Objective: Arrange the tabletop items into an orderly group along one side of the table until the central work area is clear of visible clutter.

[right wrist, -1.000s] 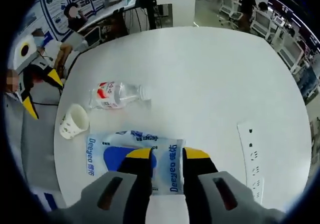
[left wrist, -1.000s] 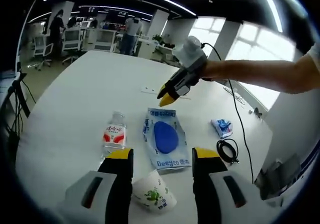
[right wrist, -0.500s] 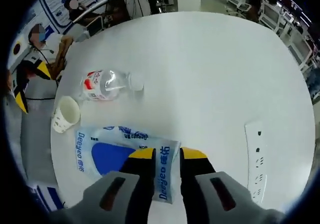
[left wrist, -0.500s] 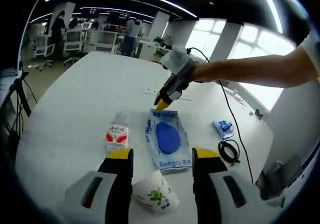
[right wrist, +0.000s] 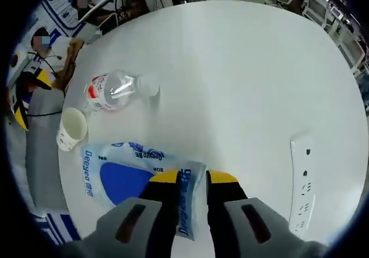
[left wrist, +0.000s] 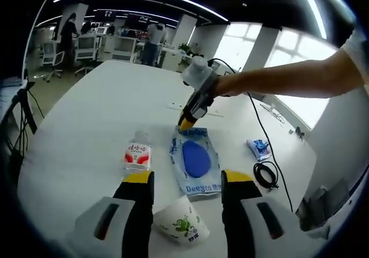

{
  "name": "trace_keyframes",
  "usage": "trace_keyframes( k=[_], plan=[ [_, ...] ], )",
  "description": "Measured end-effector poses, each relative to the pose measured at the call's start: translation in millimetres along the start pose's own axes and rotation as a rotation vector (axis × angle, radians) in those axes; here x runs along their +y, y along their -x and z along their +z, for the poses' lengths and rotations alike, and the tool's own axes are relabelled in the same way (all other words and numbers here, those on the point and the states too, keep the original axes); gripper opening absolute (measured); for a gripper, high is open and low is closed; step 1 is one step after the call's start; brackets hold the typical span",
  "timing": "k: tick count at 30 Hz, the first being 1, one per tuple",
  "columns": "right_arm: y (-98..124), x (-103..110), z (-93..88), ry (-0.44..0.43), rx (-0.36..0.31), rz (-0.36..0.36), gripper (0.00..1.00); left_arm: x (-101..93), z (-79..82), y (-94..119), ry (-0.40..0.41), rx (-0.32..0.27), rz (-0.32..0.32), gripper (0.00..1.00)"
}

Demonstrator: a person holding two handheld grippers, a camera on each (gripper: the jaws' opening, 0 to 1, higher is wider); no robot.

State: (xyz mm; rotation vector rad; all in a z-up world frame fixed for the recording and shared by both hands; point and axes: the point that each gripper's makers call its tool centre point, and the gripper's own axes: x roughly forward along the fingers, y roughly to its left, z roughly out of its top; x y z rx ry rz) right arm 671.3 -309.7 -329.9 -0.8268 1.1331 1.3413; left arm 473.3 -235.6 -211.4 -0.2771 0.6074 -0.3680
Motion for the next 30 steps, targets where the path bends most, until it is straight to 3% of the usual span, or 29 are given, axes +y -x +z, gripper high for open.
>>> trace_keyframes(
  k=[30],
  plan=[
    [-5,4,-7.8,-0.064,0.016,0.023,0.01,2.7,-4.6,-2,0.012,-0.003,0.009,0.45]
  ],
)
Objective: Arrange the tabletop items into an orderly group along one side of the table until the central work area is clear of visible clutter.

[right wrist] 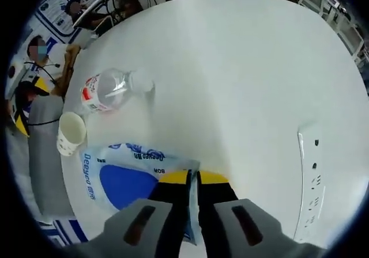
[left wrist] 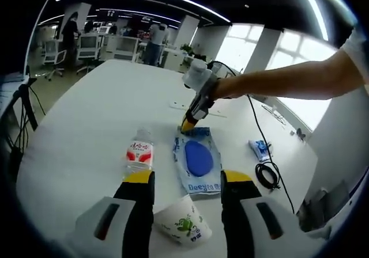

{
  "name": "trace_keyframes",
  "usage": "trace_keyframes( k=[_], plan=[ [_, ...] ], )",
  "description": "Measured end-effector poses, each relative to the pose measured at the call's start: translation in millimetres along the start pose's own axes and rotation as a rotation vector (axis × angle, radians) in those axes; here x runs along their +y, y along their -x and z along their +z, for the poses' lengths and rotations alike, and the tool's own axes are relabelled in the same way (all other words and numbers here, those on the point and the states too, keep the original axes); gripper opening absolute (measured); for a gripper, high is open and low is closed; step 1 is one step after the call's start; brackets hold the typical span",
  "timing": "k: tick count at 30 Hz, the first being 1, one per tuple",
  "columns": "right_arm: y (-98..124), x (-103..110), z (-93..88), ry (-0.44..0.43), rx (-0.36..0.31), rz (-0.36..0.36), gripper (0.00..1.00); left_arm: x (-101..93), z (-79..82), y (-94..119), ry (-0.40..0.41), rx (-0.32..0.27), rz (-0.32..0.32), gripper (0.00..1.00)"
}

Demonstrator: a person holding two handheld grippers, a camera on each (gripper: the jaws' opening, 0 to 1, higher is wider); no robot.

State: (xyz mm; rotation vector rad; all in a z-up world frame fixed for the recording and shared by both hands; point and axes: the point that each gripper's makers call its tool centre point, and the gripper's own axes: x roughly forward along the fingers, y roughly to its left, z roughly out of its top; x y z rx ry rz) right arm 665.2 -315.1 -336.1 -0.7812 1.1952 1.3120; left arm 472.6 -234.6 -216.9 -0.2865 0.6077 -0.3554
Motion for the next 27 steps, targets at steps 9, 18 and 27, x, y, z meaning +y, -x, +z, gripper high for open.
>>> trace_keyframes(
  k=[9,18,27],
  plan=[
    [8,6,-3.3,-0.017,-0.013,-0.003,0.00,-0.5,-0.1,-1,0.000,0.003,-0.003,0.45],
    [13,7,-7.0,-0.055,-0.021,-0.002,0.00,-3.7,1.8,-3,-0.008,0.005,-0.013,0.45],
    [28,13,-5.6,-0.069,-0.047,-0.001,0.00,-9.8,3.4,-6,-0.022,0.010,-0.027,0.45]
  ],
)
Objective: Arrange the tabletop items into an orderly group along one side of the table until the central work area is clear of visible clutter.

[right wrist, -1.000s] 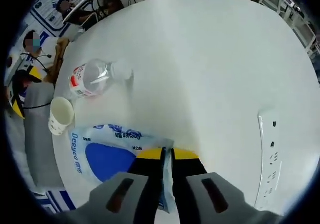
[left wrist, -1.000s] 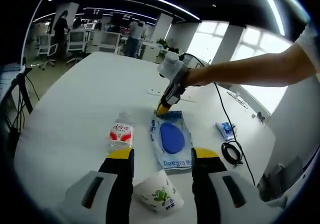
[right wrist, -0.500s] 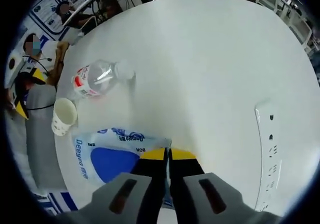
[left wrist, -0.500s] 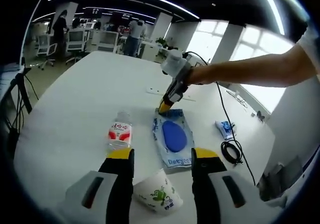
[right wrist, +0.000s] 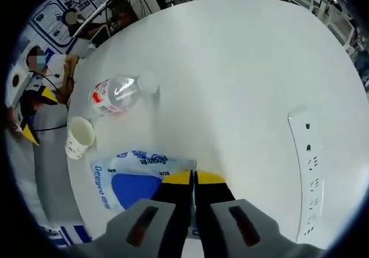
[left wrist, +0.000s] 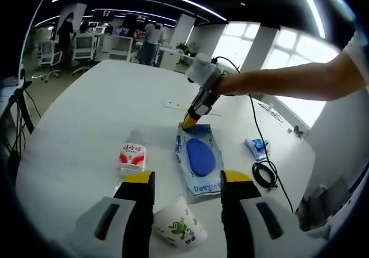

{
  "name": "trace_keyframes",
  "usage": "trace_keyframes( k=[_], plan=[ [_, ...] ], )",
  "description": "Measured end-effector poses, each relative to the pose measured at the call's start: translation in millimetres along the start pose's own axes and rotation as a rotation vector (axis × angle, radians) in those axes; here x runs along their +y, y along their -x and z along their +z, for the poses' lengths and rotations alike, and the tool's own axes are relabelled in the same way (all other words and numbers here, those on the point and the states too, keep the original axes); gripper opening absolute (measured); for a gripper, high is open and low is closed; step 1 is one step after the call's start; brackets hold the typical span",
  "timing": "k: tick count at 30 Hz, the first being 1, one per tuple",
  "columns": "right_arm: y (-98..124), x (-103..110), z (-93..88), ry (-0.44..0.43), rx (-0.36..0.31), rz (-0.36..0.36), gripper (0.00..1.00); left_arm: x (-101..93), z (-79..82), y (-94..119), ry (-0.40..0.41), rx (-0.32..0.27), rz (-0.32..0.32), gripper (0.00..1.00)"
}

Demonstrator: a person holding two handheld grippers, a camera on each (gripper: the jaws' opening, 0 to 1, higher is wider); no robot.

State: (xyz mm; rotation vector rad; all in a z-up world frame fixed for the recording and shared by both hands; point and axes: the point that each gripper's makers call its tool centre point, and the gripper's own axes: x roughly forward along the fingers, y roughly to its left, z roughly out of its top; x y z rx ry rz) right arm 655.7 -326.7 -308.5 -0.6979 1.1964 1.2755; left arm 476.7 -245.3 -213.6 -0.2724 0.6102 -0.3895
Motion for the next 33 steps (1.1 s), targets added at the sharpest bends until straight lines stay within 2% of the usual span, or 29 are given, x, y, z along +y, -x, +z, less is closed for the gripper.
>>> trace_keyframes(
  k=[14,33],
  plan=[
    [33,23,-1.9,0.004,-0.061,-0.007,0.00,-8.5,2.9,-3,-0.022,0.003,-0.020,0.45],
    [72,30,-4.0,-0.013,-0.155,-0.034,0.00,-24.9,12.8,-6,-0.051,-0.001,-0.049,0.45]
  ],
)
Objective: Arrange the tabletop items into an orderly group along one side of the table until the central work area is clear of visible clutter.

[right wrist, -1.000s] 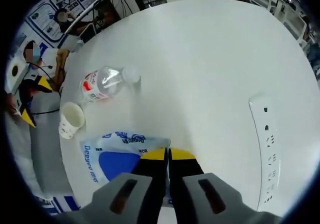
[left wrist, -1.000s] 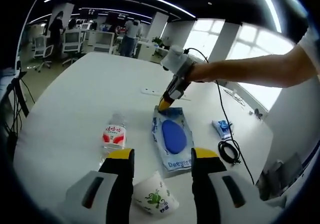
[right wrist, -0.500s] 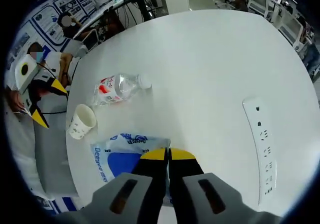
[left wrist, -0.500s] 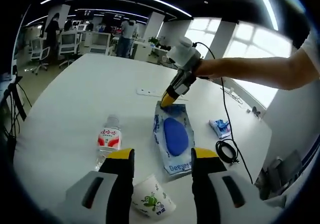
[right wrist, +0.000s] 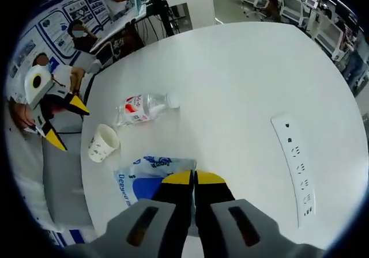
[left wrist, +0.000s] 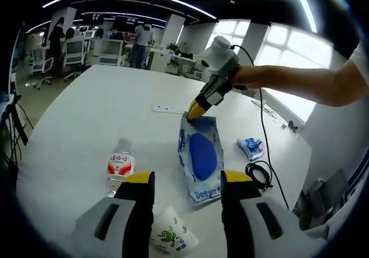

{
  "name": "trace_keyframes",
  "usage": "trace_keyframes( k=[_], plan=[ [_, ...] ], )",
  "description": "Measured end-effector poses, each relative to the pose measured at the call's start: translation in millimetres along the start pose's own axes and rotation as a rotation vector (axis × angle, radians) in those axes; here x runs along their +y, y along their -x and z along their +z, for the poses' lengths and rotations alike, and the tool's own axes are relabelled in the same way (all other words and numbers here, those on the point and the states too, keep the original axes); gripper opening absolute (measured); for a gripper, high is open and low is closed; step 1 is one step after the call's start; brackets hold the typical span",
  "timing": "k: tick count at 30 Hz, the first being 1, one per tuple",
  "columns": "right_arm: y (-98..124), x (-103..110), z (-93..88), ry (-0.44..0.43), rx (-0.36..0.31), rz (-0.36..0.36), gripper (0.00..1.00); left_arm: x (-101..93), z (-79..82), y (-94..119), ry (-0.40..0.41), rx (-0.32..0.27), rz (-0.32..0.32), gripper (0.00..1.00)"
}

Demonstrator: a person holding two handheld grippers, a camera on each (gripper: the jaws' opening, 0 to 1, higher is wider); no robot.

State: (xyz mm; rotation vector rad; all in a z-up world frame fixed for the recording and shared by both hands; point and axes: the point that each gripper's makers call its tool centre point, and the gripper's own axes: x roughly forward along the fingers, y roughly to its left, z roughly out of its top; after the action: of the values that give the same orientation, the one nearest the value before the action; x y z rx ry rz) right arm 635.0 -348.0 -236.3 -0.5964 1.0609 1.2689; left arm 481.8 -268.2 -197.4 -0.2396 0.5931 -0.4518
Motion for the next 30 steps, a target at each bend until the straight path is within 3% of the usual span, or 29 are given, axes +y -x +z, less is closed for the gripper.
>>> trace_keyframes(
  k=[30],
  plan=[
    [86,28,-13.2,-0.100,-0.227,-0.080,0.00,-32.3,7.2,-17,-0.066,0.029,-0.080,0.45]
  ],
)
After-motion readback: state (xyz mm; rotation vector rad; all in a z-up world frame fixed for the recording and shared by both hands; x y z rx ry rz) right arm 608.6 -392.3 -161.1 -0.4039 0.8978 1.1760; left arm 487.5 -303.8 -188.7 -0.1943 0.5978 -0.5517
